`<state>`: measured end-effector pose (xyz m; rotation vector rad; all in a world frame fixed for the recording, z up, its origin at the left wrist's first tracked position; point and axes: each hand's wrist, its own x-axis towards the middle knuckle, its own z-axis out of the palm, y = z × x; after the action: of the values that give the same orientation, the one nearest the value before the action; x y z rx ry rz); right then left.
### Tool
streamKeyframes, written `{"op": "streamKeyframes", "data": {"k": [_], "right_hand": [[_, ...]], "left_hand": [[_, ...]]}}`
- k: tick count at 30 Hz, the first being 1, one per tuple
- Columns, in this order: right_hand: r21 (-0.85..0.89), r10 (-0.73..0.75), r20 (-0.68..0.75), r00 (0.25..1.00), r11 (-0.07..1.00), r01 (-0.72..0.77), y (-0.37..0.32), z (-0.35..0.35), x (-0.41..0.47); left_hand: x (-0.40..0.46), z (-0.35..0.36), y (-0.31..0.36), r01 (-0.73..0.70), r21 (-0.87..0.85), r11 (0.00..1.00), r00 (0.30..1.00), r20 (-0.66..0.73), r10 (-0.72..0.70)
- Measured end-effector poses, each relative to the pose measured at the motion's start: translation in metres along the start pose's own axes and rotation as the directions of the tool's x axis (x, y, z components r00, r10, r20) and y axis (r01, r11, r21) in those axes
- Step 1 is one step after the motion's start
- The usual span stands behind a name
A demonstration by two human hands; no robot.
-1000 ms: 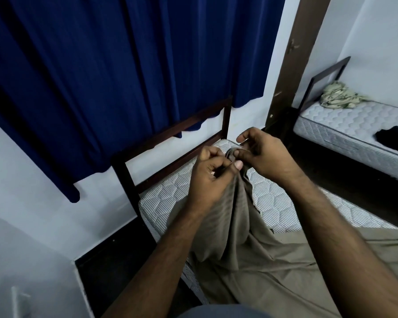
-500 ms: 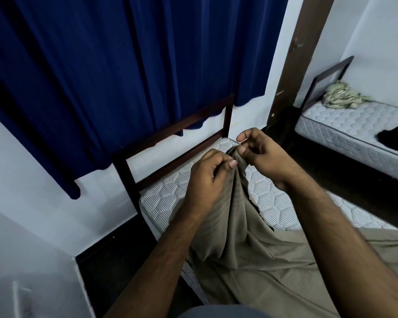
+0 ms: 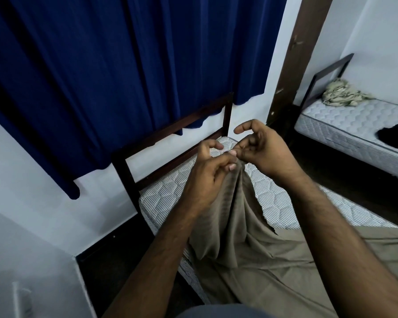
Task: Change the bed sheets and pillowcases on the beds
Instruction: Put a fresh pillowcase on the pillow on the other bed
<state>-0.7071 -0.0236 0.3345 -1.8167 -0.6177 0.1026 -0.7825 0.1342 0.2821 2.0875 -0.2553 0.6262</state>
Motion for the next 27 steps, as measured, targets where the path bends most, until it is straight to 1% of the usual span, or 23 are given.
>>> {"op": "streamKeyframes", "data": {"k": [2,3,6,8,10,11,15,17,21,25,27], "right_hand": [[0.111,0.008,0.035,0.999,0.994,-0.012,0.000,0.001,-0.001],[0.128,-0.005,0.058,0.998,0.992,-0.002,0.001,0.002,-0.001],[0.090,-0.041,0.115,0.993,0.996,0.030,0.004,0.002,-0.001],[0.057,-0.048,0.127,0.991,0.998,0.041,0.005,0.001,-0.003],[0.042,-0.052,0.102,0.993,0.998,0.048,0.004,0.001,-0.004],[0.068,-0.052,0.079,0.995,0.997,0.047,0.004,0.002,-0.005],[0.299,-0.019,-0.022,1.000,0.954,0.024,0.010,0.009,-0.010],[0.362,-0.022,-0.049,0.999,0.932,0.038,0.014,0.013,-0.013],[0.342,-0.077,-0.058,0.995,0.935,0.092,0.017,0.020,-0.018],[0.238,-0.117,0.021,0.993,0.965,0.109,0.024,0.019,-0.019],[0.232,-0.139,0.062,0.988,0.965,0.122,0.027,0.020,-0.022]], "left_hand": [[0.001,-0.001,0.001,-0.001,-0.037,0.999,0.999,0.037,0.003],[0.001,-0.001,0.001,-0.001,-0.046,0.999,0.999,0.045,0.003],[0.002,0.000,0.001,-0.016,-0.062,0.998,1.000,0.018,0.017],[0.001,0.000,-0.001,-0.011,-0.051,0.999,1.000,-0.008,0.010],[0.001,-0.001,0.000,0.001,-0.030,1.000,1.000,-0.007,-0.001],[0.002,-0.002,0.001,0.000,-0.029,1.000,1.000,-0.004,0.000],[0.006,-0.008,0.008,-0.010,-0.096,0.995,1.000,-0.022,0.008],[0.007,-0.011,0.008,-0.011,-0.087,0.996,1.000,-0.019,0.009],[0.010,-0.013,0.007,-0.010,-0.039,0.999,1.000,0.004,0.010],[0.012,-0.020,0.012,-0.020,-0.034,0.999,1.000,0.018,0.020],[0.015,-0.023,0.013,-0.041,-0.049,0.998,0.999,0.006,0.041]]}}
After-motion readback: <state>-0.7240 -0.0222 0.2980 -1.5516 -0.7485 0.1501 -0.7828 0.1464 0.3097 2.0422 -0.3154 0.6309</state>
